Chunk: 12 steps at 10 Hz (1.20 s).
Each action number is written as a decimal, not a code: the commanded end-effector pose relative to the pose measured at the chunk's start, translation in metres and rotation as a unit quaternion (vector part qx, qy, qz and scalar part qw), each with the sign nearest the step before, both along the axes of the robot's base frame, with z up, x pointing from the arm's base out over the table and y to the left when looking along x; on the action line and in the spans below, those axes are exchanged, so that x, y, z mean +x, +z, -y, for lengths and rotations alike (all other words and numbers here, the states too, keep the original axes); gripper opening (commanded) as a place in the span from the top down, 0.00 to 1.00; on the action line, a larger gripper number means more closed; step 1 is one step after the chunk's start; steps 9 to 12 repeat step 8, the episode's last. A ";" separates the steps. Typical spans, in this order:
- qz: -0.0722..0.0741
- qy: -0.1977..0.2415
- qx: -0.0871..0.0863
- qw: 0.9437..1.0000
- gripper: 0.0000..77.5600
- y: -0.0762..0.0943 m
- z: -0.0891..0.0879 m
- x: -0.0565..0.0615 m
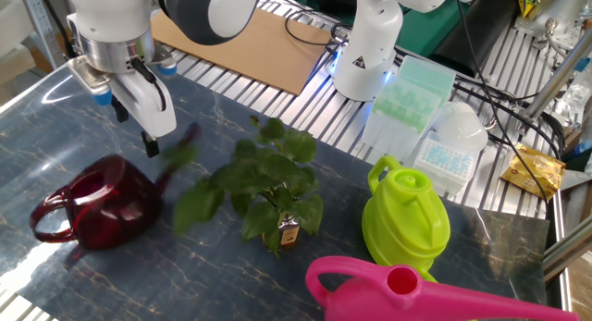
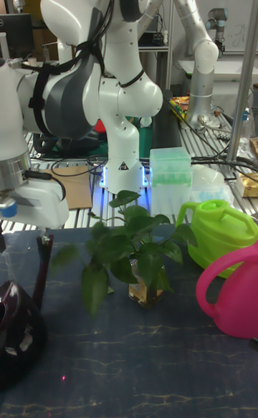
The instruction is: Water the plant
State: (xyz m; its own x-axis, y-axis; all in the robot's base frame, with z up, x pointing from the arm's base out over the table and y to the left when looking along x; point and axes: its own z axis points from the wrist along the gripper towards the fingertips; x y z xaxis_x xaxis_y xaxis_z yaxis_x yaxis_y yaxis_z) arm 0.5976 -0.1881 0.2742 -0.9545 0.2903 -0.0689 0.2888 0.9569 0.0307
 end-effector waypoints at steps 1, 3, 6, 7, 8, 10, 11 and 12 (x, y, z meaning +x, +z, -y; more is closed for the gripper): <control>0.003 0.007 -0.001 1.000 0.00 0.002 0.000 0.001; 0.001 0.018 0.000 1.000 0.00 0.031 -0.014 0.004; -0.002 0.020 0.001 1.000 0.00 0.058 -0.021 0.005; -0.002 0.020 0.001 1.000 0.00 0.063 -0.022 0.004; -0.005 0.020 0.001 1.000 0.00 0.070 -0.022 0.004; -0.005 0.020 0.001 1.000 0.00 0.070 -0.022 0.004; -0.005 0.020 0.001 1.000 0.00 0.070 -0.022 0.004; -0.005 0.020 0.001 1.000 0.00 0.070 -0.022 0.004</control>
